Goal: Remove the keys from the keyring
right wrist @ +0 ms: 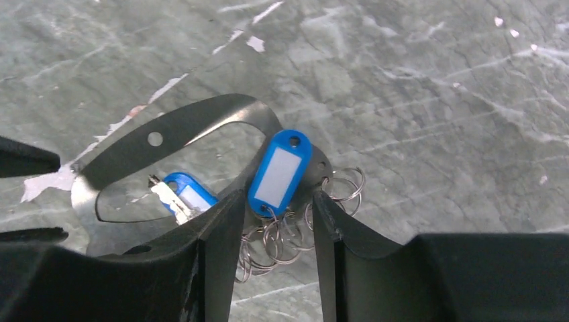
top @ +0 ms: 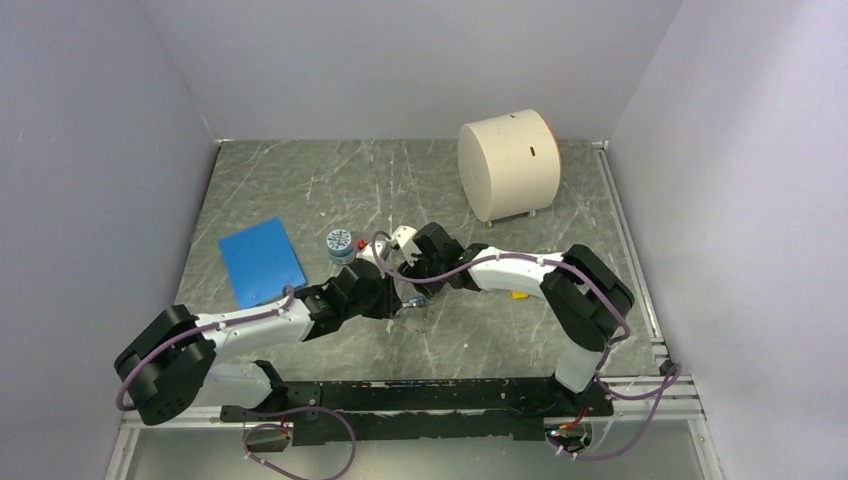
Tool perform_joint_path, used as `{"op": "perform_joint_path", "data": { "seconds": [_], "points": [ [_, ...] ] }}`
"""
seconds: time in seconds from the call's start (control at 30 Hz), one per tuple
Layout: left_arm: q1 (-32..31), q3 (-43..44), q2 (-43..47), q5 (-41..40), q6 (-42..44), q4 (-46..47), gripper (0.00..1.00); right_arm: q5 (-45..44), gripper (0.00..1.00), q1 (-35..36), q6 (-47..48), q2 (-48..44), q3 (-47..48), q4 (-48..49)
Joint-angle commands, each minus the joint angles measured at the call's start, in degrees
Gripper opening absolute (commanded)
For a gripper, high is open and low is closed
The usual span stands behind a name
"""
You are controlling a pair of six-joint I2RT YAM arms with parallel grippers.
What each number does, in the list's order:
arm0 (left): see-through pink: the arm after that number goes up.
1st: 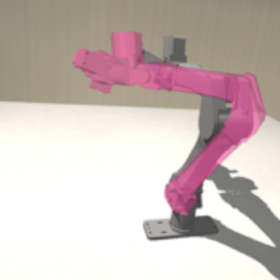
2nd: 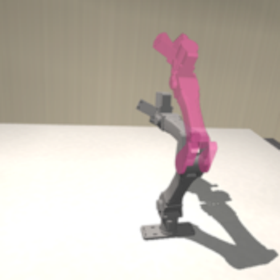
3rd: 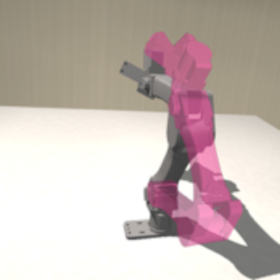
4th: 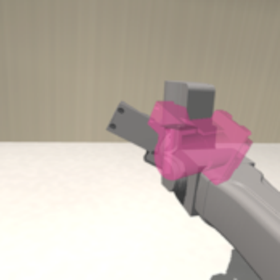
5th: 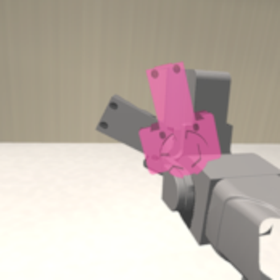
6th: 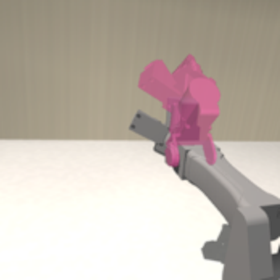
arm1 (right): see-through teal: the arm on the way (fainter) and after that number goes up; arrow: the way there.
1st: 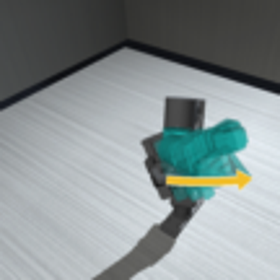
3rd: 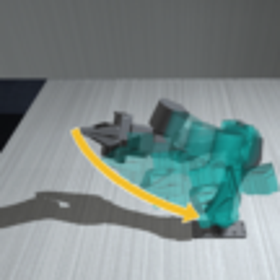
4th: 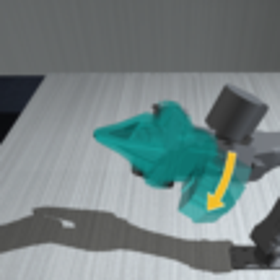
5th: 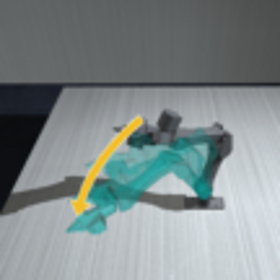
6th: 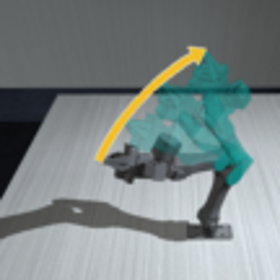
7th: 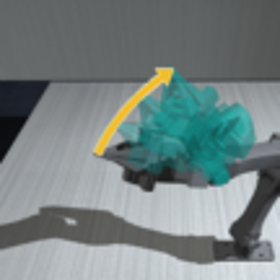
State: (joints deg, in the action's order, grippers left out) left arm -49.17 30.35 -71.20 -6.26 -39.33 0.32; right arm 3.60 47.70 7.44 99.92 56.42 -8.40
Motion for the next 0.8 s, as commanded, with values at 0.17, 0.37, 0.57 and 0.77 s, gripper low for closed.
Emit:
{"op": "perform_joint_path", "data": {
  "seconds": [0.17,0.37,0.57,0.77],
  "points": [
    [-0.1,1.7,-6.2,5.0,0.0,8.1,0.36,-3.5,0.47,-0.8,-2.1,2.5,3.3,-1.8],
    [-0.1,0.8,-10.6,5.7,-2.8,9.7,0.35,-5.1,0.28,-2.1,-3.8,0.4,1.7,-0.8],
    [-0.1,-0.7,-12.1,5.5,-4.6,10.0,0.33,-4.9,0.19,-3.6,-5.5,-1.0,0.6,-0.5],
    [-0.1,-1.6,-10.1,3.1,-4.7,7.0,0.32,-4.2,0.15,-5.1,-6.9,-3.4,-1.2,0.4]
  ]
}}
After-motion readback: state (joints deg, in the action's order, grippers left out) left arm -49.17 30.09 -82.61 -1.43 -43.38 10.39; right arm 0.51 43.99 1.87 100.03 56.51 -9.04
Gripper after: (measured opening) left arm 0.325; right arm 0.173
